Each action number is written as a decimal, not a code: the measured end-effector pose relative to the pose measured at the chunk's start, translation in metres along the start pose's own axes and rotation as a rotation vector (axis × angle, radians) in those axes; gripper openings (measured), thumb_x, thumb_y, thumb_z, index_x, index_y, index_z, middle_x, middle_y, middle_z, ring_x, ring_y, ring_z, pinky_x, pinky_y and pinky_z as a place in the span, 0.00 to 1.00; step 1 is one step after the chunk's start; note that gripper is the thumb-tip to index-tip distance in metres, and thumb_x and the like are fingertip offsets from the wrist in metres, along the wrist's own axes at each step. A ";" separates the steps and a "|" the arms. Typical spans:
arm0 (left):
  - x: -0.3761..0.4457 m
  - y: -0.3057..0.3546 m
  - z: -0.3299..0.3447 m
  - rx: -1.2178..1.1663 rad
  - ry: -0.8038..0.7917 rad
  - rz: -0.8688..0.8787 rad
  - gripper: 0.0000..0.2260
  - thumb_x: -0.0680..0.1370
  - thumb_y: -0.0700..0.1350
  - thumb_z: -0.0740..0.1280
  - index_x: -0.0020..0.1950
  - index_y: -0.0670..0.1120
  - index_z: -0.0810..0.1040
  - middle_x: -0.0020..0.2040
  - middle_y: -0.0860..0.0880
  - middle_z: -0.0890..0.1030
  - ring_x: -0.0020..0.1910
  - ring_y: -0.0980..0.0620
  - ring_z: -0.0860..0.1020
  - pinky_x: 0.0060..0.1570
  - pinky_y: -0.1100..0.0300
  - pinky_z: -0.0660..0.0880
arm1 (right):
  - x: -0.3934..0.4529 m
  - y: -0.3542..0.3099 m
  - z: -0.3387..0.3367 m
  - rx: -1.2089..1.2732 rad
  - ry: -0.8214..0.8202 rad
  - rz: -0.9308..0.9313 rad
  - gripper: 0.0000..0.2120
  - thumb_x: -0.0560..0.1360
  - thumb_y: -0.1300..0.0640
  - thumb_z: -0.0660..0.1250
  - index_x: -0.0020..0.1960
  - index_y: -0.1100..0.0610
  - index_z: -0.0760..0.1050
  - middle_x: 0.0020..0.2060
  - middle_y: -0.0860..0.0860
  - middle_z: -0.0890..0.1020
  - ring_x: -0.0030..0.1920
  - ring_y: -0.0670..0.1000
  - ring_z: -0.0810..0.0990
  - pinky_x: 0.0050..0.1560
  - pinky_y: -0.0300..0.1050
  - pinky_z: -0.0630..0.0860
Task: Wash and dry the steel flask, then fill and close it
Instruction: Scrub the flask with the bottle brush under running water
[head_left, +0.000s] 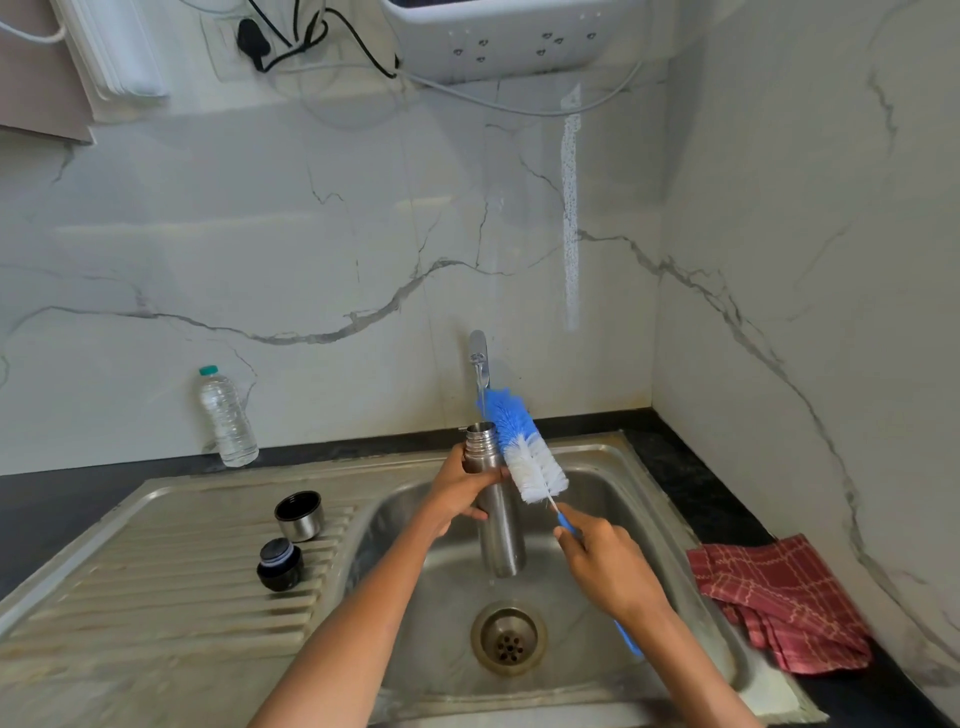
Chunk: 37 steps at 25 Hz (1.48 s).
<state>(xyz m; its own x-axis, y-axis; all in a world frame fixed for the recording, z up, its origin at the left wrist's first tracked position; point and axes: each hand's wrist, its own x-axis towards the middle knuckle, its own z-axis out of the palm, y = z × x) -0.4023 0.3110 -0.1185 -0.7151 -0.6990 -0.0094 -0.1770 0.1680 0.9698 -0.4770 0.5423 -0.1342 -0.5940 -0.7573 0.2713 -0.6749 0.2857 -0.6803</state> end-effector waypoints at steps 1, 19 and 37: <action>0.001 0.000 0.001 -0.001 0.017 0.010 0.27 0.74 0.49 0.78 0.67 0.51 0.69 0.59 0.52 0.79 0.55 0.51 0.81 0.40 0.50 0.84 | 0.000 0.002 0.000 -0.042 -0.032 0.043 0.13 0.82 0.52 0.59 0.65 0.49 0.76 0.37 0.48 0.82 0.42 0.52 0.81 0.43 0.50 0.76; 0.010 -0.024 -0.026 -0.268 0.134 0.004 0.30 0.72 0.48 0.80 0.69 0.49 0.70 0.60 0.47 0.84 0.54 0.47 0.85 0.44 0.48 0.84 | 0.007 -0.005 0.013 0.050 -0.141 0.017 0.11 0.82 0.49 0.60 0.61 0.40 0.77 0.42 0.46 0.84 0.42 0.47 0.81 0.45 0.47 0.77; 0.014 -0.040 -0.034 -0.534 0.239 -0.098 0.29 0.76 0.40 0.75 0.73 0.48 0.65 0.63 0.41 0.79 0.63 0.39 0.78 0.54 0.36 0.80 | 0.001 0.008 0.010 0.033 -0.133 0.151 0.08 0.81 0.52 0.60 0.51 0.46 0.78 0.39 0.49 0.82 0.40 0.50 0.80 0.43 0.49 0.76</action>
<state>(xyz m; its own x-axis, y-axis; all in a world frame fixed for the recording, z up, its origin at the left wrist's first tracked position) -0.3821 0.2712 -0.1489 -0.5298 -0.8409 -0.1100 0.1742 -0.2348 0.9563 -0.4788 0.5377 -0.1461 -0.6226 -0.7791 0.0735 -0.5669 0.3843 -0.7287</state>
